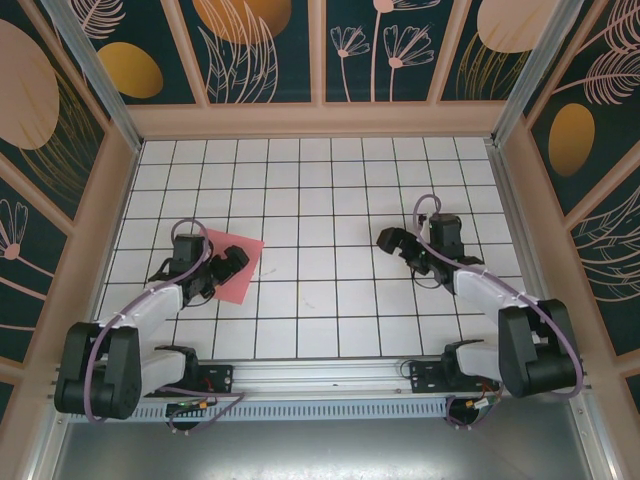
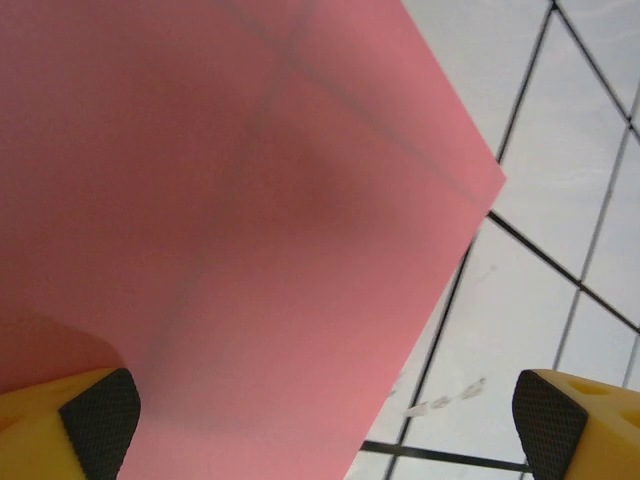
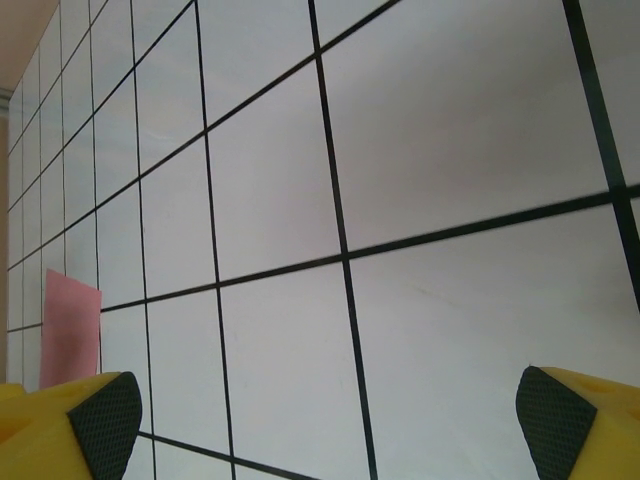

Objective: Fold a paper plane with a square sheet of paper (pick it up from the middle)
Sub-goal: Move the square sheet of paper to the center of the table.

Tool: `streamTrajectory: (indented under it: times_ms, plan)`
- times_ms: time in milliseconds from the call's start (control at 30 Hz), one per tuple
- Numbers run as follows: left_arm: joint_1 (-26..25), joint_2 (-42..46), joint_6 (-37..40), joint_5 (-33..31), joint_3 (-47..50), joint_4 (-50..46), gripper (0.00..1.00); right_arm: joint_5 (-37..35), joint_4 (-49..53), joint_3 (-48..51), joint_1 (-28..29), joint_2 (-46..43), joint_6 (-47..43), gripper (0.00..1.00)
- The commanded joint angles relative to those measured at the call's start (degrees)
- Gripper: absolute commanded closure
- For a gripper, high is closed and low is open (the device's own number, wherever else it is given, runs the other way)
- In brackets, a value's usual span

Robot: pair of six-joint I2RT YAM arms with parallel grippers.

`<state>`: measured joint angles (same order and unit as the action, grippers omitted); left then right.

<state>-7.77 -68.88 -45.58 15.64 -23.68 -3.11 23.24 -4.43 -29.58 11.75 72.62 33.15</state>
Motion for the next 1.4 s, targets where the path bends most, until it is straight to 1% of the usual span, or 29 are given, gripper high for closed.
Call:
streamTrajectory:
  times_ms: [0,100,233,400,533,733,900,1000,1133,1200,1267,1367]
  plan:
    - [-2.59,-3.75,-4.49,2.31,1.09,1.71,0.02,-2.48,2.83,-3.0,0.51,0.85,-1.28,0.01]
    - [-4.44,-5.73,-7.58,4.07,1.65,3.94,0.01,-5.73,4.94,-3.58,0.52,0.54,-1.68,0.01]
    - [-6.5,-5.72,-13.84,7.24,3.3,9.19,0.01,-6.24,4.83,-2.7,0.6,-0.28,-0.21,0.01]
    - [-9.31,-3.73,-22.19,6.58,4.68,14.96,0.01,-5.05,3.12,-0.94,1.15,-0.21,2.03,0.01]
    - [-12.66,-5.41,-26.07,5.21,3.92,18.86,0.01,-4.57,2.59,-0.85,2.26,-0.2,2.97,0.01]
    - [-19.07,-14.63,-27.74,6.08,-0.71,23.28,0.01,-4.57,4.45,-3.72,4.57,1.01,3.24,0.01]
    - [-23.06,-16.59,-28.94,5.44,-5.66,24.63,0.01,-5.9,5.82,-6.41,7.76,2.64,3.86,0.01]
    - [-23.57,-13.44,-27.86,2.57,-7.09,22.54,0.01,-5.93,5.05,-7.65,10.05,3.82,5.13,0.03]
    - [-23.53,-4.86,-24.44,-8.63,-8.76,11.2,0.01,-5.14,3.55,-10.0,13.81,6.78,6.99,0.1]
    - [-23.51,0.26,-22.93,-15.52,-8.37,5.79,0.01,-4.61,2.58,-11.72,16.54,9.13,7.6,0.15]
    - [-23.52,4.84,-21.16,-20.71,-7.53,2.09,0.01,-5.73,2.74,-14.05,19.19,11.95,8.32,0.17]
    - [-23.47,10.18,-18.61,-25.56,-6.17,-1.81,0.01,-8.6,3.85,-18.18,24.2,16.74,9.36,0.19]
